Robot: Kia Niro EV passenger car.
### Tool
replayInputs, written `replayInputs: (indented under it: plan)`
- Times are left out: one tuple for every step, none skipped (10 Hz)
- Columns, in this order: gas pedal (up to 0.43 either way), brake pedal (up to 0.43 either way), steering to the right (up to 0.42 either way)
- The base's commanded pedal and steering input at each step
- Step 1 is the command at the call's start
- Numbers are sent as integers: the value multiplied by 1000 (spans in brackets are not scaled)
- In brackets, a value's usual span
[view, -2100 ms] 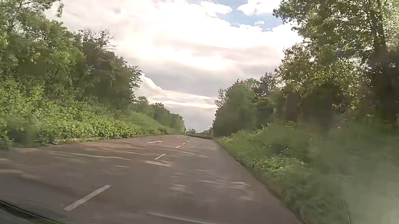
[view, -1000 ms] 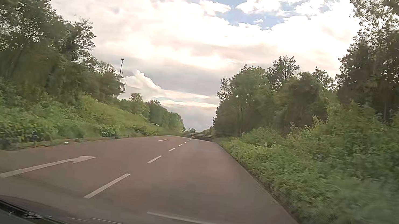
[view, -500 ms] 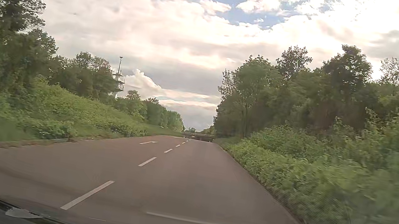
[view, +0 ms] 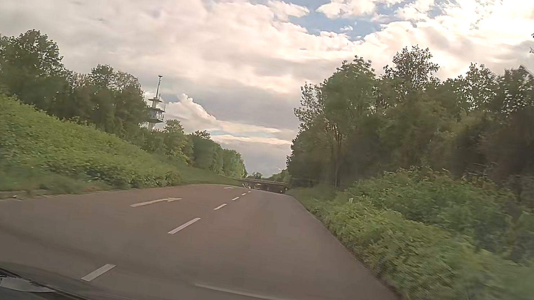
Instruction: Follow the waypoints while adhering to traffic rules and regulations
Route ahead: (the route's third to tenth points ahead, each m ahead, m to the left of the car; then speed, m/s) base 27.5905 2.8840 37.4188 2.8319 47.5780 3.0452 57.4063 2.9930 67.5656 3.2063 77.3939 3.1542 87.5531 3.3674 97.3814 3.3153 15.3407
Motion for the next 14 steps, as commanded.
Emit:
replayInputs:
  plan:
    - [169, 0, 1]
    - [169, 0, 0]
    - [169, 0, 1]
    - [169, 0, 1]
    - [169, 0, 1]
    - [169, 0, 1]
    - [169, 0, 1]
    - [157, 0, 1]
    - [157, 0, 1]
    - [157, 0, 1]
    - [157, 0, 1]
    - [157, 0, 1]
    - [157, 0, 1]
    - [157, 0, 1]
